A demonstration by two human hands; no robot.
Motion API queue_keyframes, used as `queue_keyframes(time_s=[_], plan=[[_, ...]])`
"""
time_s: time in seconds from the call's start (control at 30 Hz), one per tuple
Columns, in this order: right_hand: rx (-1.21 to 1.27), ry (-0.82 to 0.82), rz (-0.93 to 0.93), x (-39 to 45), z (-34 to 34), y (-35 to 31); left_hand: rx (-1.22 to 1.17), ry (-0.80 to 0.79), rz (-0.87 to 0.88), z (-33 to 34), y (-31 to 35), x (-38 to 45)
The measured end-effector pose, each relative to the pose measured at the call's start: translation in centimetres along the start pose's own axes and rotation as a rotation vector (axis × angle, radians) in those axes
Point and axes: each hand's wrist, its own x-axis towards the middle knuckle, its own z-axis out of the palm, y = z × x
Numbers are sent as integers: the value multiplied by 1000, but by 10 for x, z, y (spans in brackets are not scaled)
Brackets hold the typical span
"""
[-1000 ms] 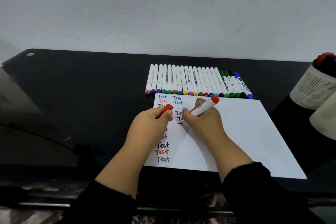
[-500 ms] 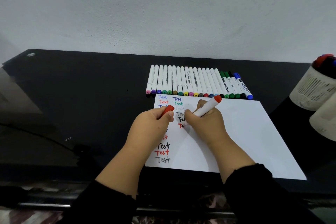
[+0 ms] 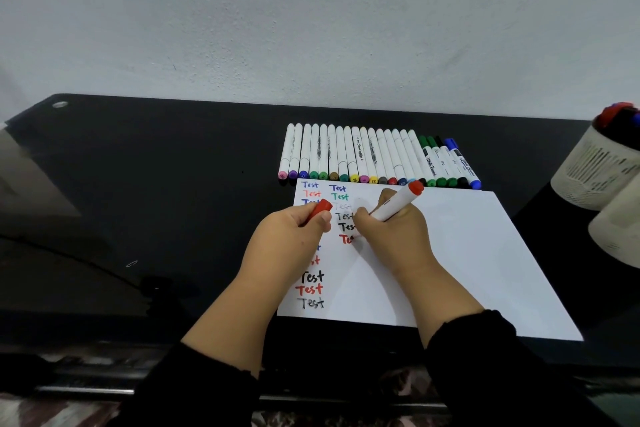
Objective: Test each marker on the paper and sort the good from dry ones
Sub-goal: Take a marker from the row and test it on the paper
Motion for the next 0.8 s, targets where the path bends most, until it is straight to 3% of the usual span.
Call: queue_keyframes(time_s=[0.6,0.8], plan=[[44,24,52,-1,-2,-2,37,-7,-28,4,0,3],[217,61,148,1,-7,-4,50,-34,-21,6,6,-2]])
